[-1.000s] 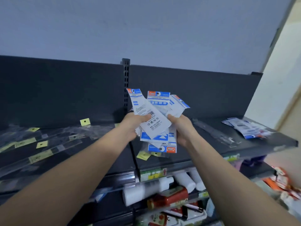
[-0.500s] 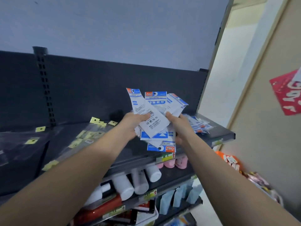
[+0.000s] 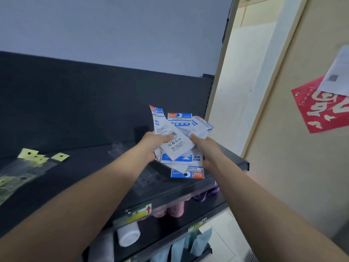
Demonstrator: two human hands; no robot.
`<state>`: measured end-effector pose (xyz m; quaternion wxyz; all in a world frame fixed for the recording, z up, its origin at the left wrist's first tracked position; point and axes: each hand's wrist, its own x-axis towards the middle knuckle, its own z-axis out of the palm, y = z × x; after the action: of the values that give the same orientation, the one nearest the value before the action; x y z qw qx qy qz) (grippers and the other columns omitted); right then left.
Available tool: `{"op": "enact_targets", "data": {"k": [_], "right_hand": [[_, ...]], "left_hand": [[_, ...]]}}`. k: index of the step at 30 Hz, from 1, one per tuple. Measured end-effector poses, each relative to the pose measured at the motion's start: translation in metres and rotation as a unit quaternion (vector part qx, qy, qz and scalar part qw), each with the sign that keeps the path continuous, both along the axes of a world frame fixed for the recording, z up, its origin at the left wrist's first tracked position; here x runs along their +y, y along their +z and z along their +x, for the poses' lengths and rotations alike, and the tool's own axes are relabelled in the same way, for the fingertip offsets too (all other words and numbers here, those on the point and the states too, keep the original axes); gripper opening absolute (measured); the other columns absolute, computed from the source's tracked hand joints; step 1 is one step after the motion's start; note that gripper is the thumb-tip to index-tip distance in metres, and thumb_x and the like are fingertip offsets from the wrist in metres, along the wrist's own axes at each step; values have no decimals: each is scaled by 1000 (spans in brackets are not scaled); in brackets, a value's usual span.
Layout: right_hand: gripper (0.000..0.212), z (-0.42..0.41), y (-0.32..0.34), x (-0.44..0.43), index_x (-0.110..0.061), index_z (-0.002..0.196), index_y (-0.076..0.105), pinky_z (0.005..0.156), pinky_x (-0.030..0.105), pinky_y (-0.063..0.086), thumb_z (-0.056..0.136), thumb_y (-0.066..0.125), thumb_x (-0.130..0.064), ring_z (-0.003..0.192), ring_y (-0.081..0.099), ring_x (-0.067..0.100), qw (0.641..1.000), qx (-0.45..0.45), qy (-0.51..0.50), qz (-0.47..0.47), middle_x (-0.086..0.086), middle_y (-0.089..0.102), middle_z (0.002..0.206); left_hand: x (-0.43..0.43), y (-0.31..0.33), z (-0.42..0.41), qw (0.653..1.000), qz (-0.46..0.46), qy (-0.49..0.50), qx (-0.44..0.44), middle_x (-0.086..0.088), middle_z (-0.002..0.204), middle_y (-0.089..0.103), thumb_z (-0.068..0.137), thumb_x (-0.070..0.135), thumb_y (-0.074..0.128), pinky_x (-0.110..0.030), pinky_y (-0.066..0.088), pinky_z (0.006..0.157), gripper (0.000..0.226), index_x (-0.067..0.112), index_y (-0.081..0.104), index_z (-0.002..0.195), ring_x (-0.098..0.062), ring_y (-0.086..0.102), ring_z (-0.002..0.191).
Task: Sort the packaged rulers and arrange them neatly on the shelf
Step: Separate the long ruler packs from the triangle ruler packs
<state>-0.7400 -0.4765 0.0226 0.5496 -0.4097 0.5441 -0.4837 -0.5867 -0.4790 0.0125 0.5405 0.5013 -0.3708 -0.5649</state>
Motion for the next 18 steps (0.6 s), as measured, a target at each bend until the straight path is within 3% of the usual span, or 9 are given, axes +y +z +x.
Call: {"op": "enact_targets", "data": {"k": [5, 9, 13, 15, 18], "right_hand": [[11, -29, 4, -53, -13, 105, 49, 70, 43, 56, 94, 51, -8, 74, 66, 29, 999, 10, 15, 30, 13, 67, 93], [25, -46, -4, -89, -7, 119, 48, 66, 43, 58, 94, 51, -3, 78, 66, 31, 999, 25, 23, 27, 19, 66, 111], [21, -59, -15, -124, -2, 116, 50, 47, 32, 56, 95, 52, -1, 74, 65, 28, 998, 43, 37, 22, 20, 65, 114], [21, -63, -20, -140, -2, 116, 51, 57, 37, 58, 95, 52, 0, 79, 66, 31, 997, 54, 49, 22, 21, 65, 115], [21, -66, -31, -163, 1, 114, 53, 85, 53, 54, 93, 54, 0, 94, 64, 32, 991, 106, 83, 25, 25, 63, 118]], "left_hand": [[-50, -1, -25, 1000, 10, 4, 6, -13, 93, 71, 85, 2, 69, -40, 58, 61, 15, 3, 64, 99, -26, 70, 77], [-76, -5, -36, 999, 31, 12, 10, -14, 92, 72, 85, 1, 68, -44, 58, 64, 12, 3, 64, 96, -28, 71, 77], [-99, -14, -44, 998, 50, 38, -14, -12, 91, 70, 87, 1, 66, -41, 56, 58, 14, 0, 63, 100, -27, 69, 77], [-109, -21, -49, 996, 57, 64, -26, -13, 96, 69, 87, 1, 66, -37, 54, 55, 18, 0, 62, 105, -29, 68, 83], [-126, -37, -52, 991, 71, 87, -75, -13, 109, 67, 89, 3, 64, -39, 55, 64, 27, -1, 58, 115, -29, 66, 95]]}}
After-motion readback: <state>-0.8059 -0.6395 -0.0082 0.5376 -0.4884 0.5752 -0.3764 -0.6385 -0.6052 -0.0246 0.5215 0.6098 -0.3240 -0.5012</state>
